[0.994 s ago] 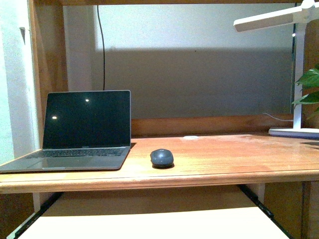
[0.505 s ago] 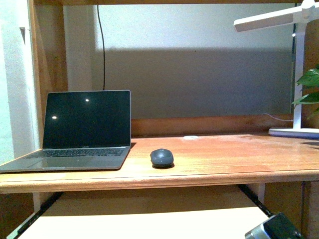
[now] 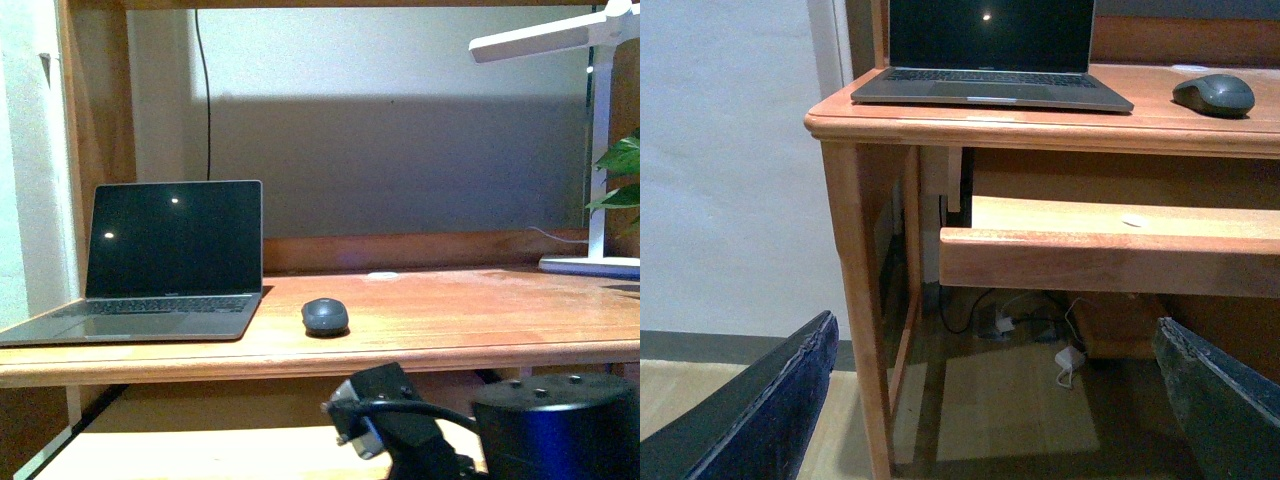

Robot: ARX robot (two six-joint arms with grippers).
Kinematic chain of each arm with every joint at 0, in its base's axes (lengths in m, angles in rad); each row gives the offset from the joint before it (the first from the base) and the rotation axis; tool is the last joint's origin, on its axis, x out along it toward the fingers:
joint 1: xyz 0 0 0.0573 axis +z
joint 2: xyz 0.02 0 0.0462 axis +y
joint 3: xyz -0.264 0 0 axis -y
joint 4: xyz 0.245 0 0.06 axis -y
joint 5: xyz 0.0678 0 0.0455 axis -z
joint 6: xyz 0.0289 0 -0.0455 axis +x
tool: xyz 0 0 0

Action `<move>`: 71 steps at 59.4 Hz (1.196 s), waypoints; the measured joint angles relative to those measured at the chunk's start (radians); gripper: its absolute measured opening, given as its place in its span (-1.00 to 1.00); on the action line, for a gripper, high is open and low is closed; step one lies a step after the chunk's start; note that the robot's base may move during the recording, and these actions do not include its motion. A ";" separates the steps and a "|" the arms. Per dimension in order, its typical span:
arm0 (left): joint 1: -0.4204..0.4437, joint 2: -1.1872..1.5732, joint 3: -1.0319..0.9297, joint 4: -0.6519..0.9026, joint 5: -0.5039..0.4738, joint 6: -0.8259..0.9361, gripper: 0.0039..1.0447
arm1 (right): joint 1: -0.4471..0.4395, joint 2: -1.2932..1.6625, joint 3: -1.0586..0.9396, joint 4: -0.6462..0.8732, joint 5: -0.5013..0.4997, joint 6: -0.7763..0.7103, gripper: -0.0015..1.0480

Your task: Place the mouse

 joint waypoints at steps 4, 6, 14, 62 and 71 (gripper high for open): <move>0.000 0.000 0.000 0.000 0.000 0.000 0.86 | 0.014 0.041 0.071 -0.038 0.029 -0.009 0.86; 0.000 0.000 0.000 0.000 0.000 0.000 0.86 | 0.019 0.059 0.099 -0.053 0.044 -0.016 0.86; 0.000 0.000 0.000 0.000 0.000 0.000 0.86 | 0.041 0.135 0.221 -0.114 0.089 -0.032 0.86; 0.000 0.000 0.000 0.000 0.000 0.000 0.86 | 0.099 0.439 0.751 -0.346 0.307 -0.048 0.86; 0.000 0.000 0.000 0.000 0.000 0.000 0.86 | 0.101 0.443 0.758 -0.345 0.296 -0.033 0.86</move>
